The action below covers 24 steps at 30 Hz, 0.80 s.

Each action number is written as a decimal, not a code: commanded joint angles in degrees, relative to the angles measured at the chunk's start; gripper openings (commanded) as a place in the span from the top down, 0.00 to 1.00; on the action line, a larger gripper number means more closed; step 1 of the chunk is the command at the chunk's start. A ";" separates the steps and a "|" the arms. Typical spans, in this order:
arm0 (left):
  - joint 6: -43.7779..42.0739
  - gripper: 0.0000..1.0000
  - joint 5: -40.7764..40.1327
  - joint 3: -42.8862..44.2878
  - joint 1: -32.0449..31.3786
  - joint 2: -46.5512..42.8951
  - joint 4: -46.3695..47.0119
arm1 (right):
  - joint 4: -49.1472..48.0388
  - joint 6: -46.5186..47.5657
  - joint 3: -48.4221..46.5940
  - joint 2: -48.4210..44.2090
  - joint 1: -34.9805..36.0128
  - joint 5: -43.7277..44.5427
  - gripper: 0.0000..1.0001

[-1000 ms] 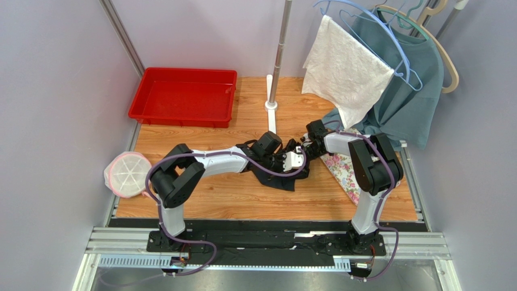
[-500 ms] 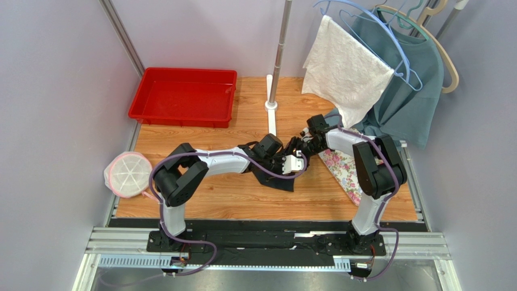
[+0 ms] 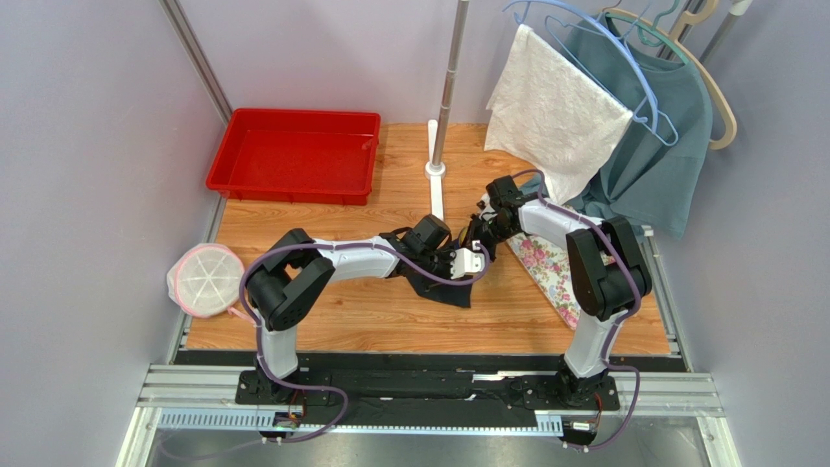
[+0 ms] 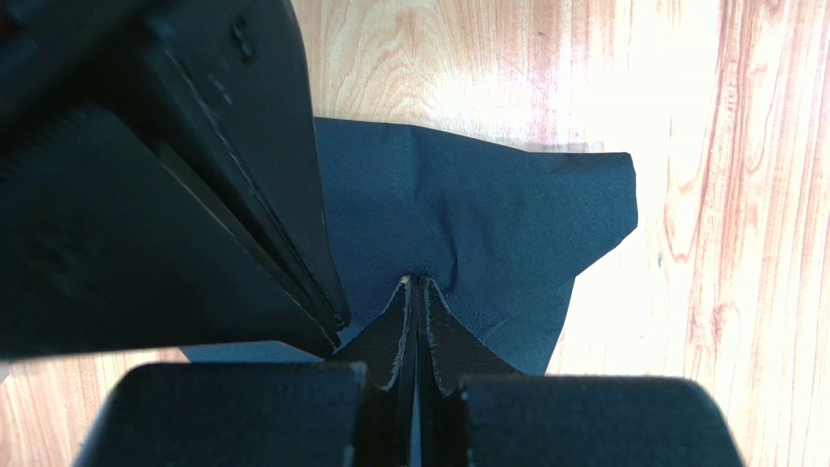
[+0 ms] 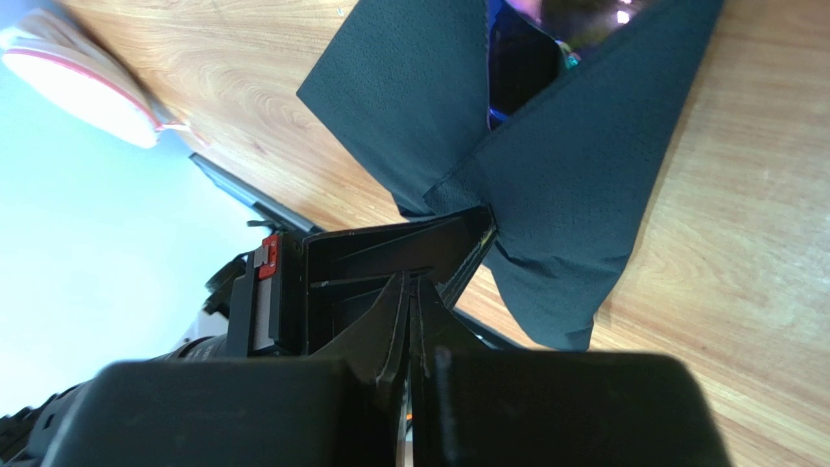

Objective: Place the utensils on the paper napkin and roll it up

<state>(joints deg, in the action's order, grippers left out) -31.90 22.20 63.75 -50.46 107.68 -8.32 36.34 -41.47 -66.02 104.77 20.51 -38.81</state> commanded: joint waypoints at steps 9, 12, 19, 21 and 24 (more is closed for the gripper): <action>2.28 1.00 3.03 -0.73 0.80 -0.19 1.29 | 0.14 4.21 -3.06 2.02 3.04 6.99 1.00; 2.54 1.00 3.12 -0.82 0.80 -0.19 1.55 | 0.49 5.00 -3.33 1.93 3.57 8.92 1.00; 2.98 1.00 3.56 -0.90 0.80 -0.19 1.81 | -1.18 5.44 -3.77 3.42 4.18 11.03 1.00; 2.98 1.00 3.56 -0.99 0.80 -0.19 1.90 | -1.88 5.26 -3.77 3.95 4.18 11.56 1.00; 3.07 1.00 3.38 -1.08 0.80 -0.19 1.99 | -2.76 5.09 -3.68 4.56 4.18 12.09 1.00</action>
<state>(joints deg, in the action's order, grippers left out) -29.87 23.68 63.29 -49.78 107.68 -7.35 36.05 -37.15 -67.96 108.47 24.36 -28.73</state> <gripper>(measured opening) 0.008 0.006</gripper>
